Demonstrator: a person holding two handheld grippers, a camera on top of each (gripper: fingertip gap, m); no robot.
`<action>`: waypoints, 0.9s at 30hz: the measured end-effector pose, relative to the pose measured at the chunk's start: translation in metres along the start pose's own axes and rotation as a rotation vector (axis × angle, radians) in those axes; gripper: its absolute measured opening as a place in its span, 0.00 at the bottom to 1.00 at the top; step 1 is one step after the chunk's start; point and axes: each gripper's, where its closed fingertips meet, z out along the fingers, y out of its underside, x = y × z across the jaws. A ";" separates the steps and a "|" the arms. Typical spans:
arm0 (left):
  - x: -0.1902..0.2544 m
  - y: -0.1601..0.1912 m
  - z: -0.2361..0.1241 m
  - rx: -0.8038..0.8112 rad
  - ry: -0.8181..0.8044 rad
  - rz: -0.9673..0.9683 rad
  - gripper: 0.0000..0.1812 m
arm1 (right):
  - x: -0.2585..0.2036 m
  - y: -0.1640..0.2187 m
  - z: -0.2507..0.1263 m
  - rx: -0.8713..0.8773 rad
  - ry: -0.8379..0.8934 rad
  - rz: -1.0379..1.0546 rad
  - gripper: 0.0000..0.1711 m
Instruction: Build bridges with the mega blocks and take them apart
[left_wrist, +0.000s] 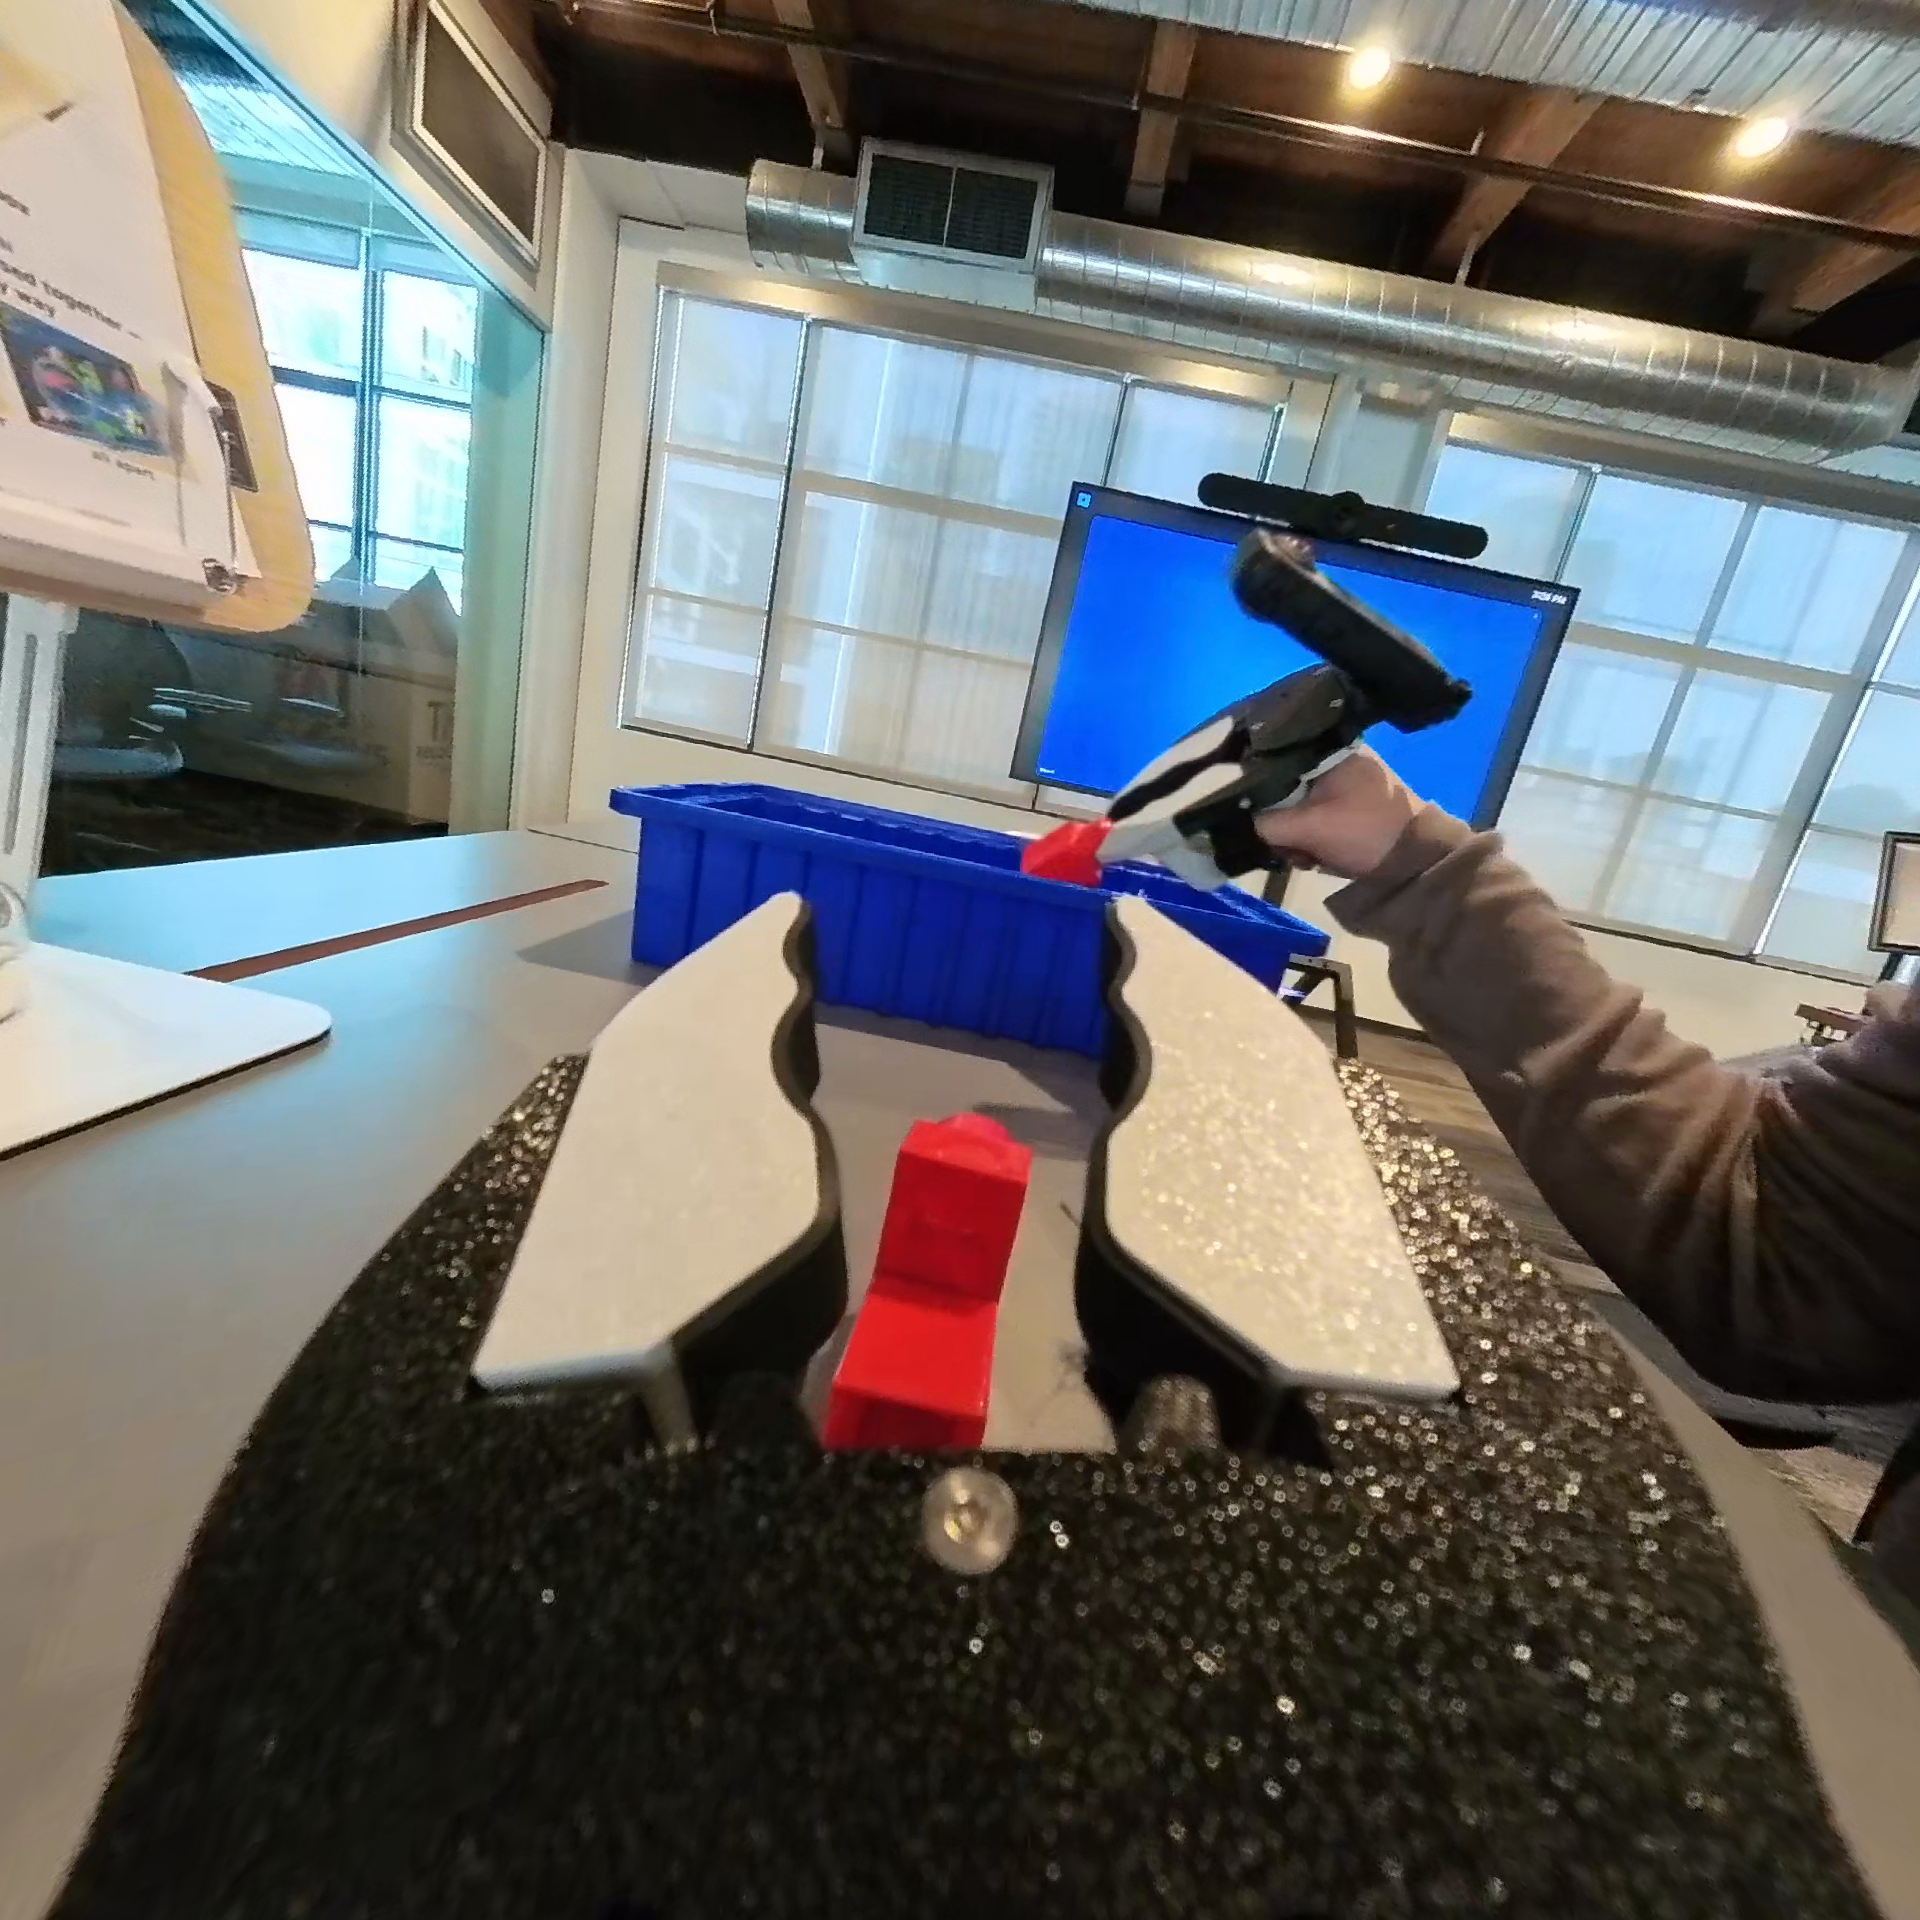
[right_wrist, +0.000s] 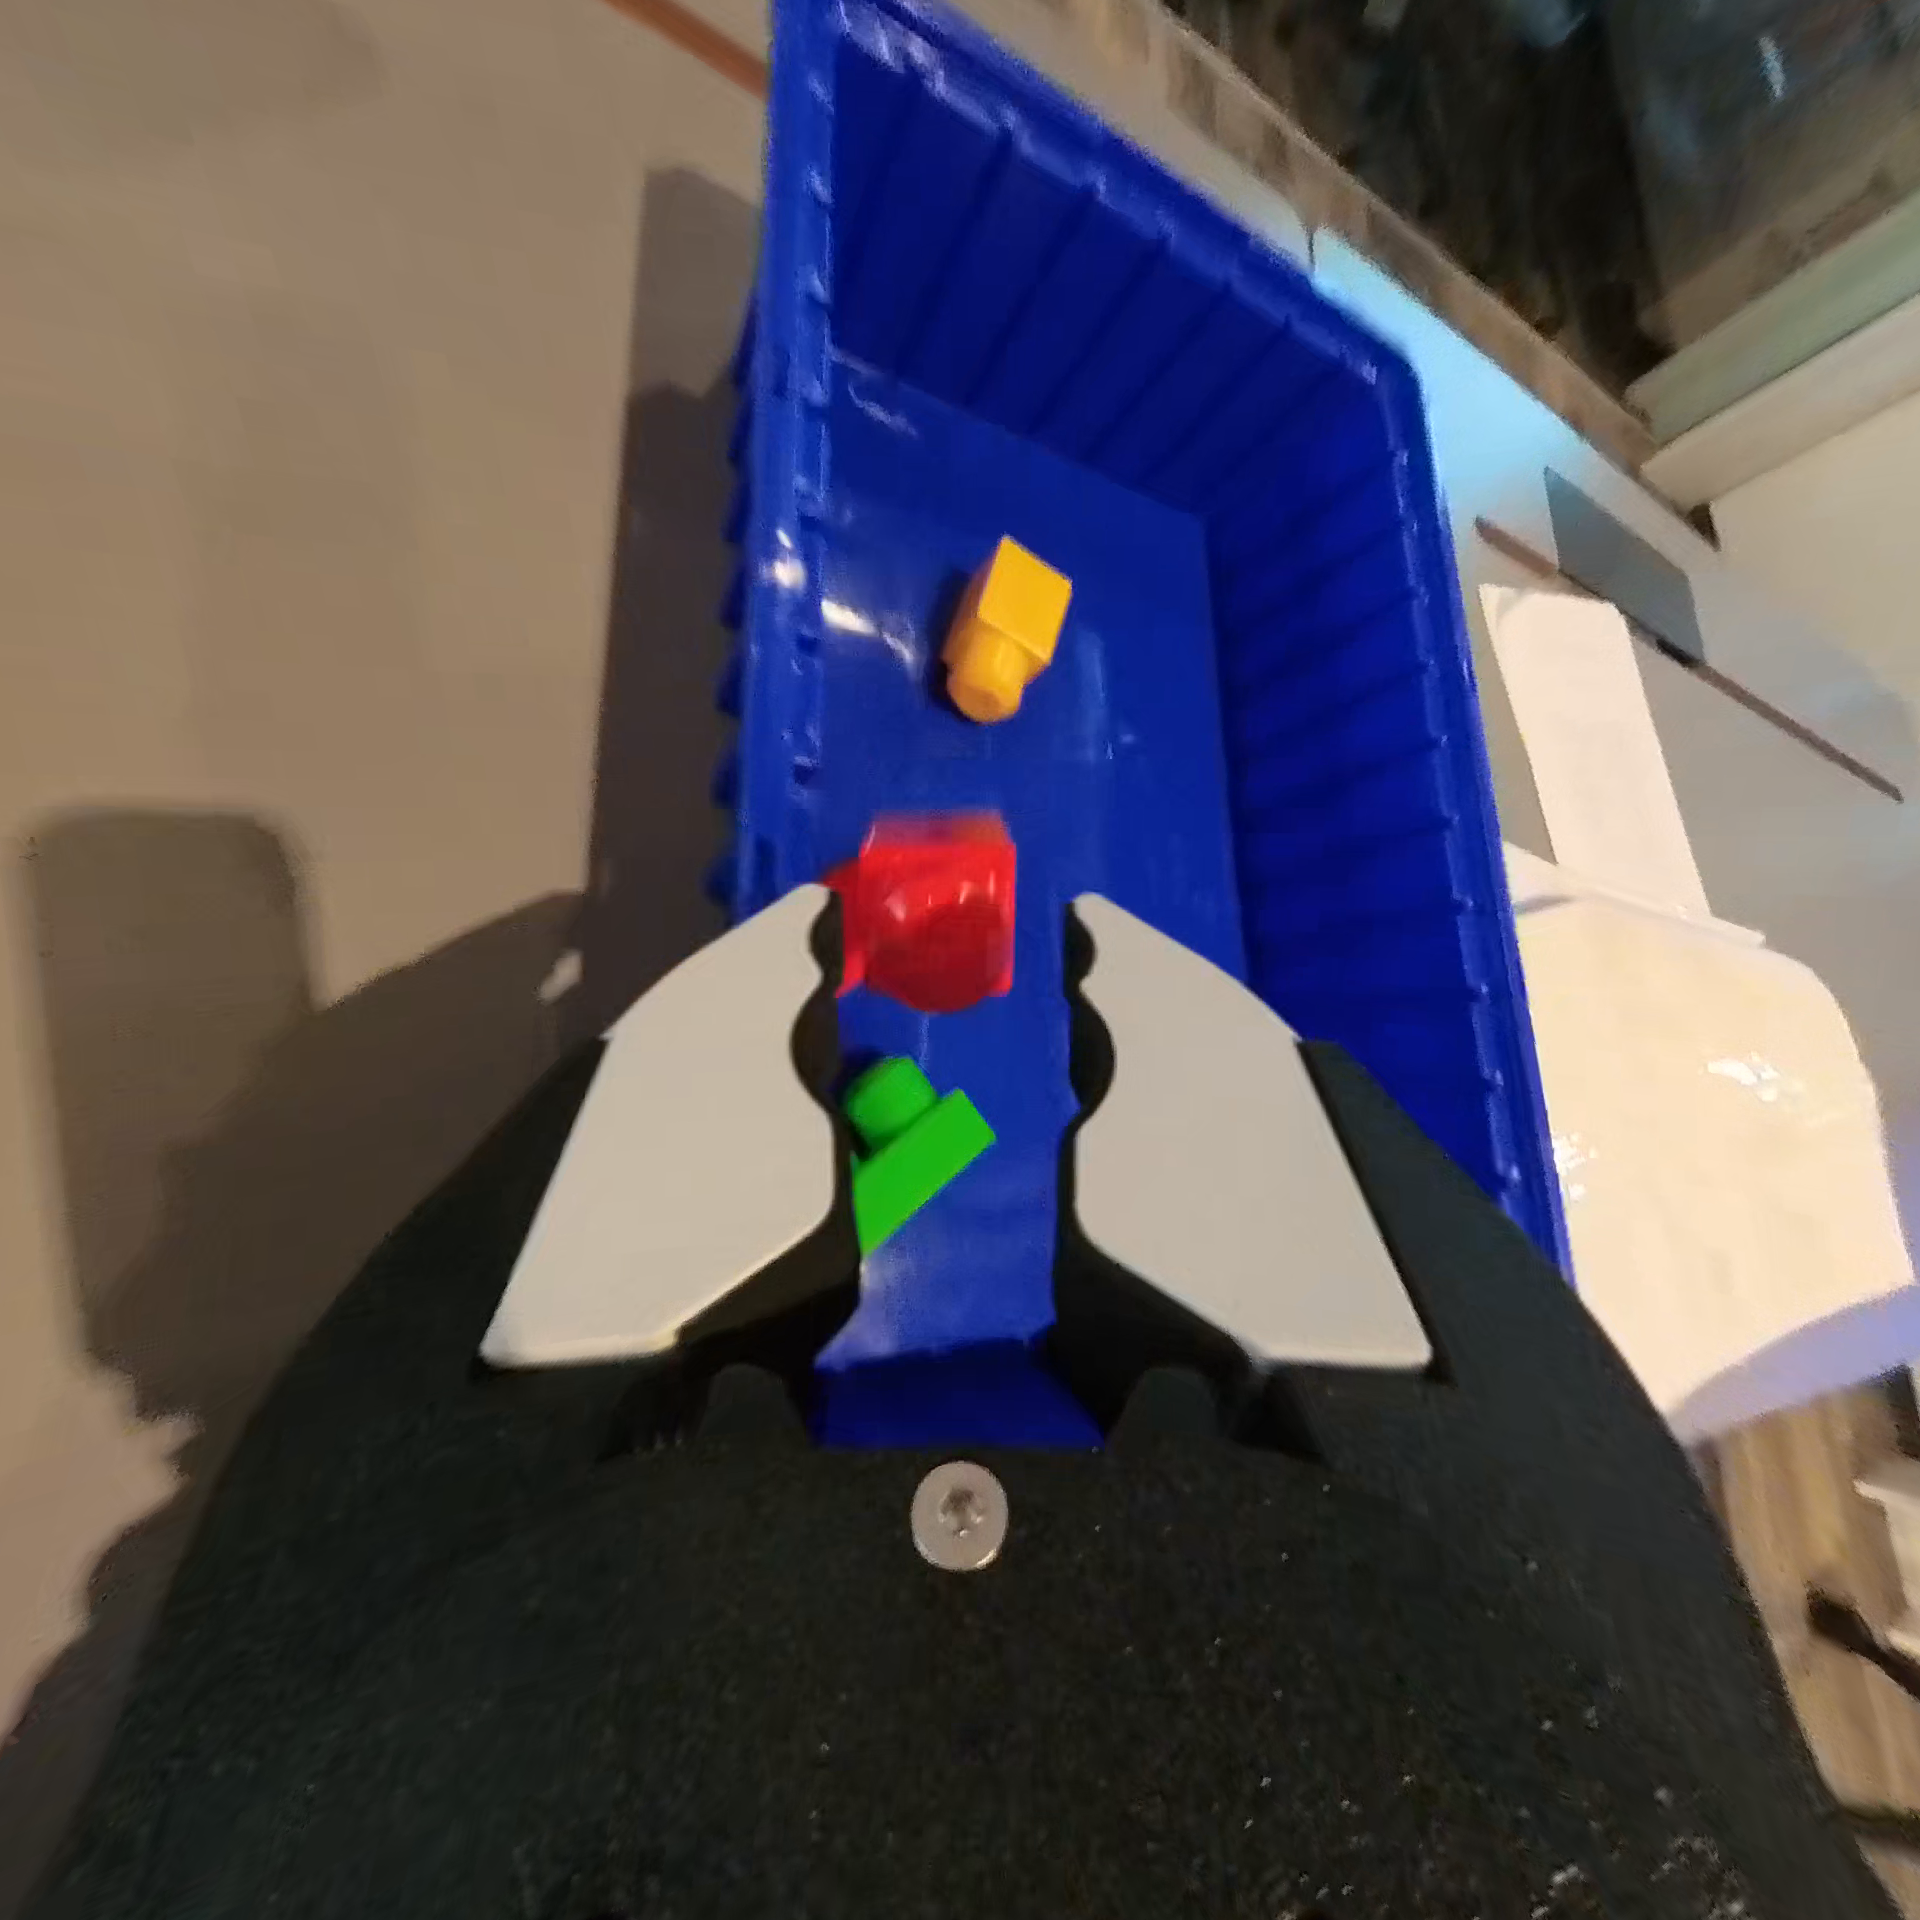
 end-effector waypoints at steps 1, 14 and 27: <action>0.000 0.000 0.000 -0.001 -0.002 -0.002 0.28 | -0.006 -0.009 -0.004 0.040 -0.019 -0.004 0.28; -0.001 0.001 0.000 -0.014 -0.003 -0.016 0.29 | -0.268 -0.089 -0.030 0.536 -1.210 -0.298 0.40; 0.001 0.008 0.004 -0.070 -0.006 0.012 0.35 | -0.292 -0.097 -0.027 0.653 -1.188 -0.323 0.21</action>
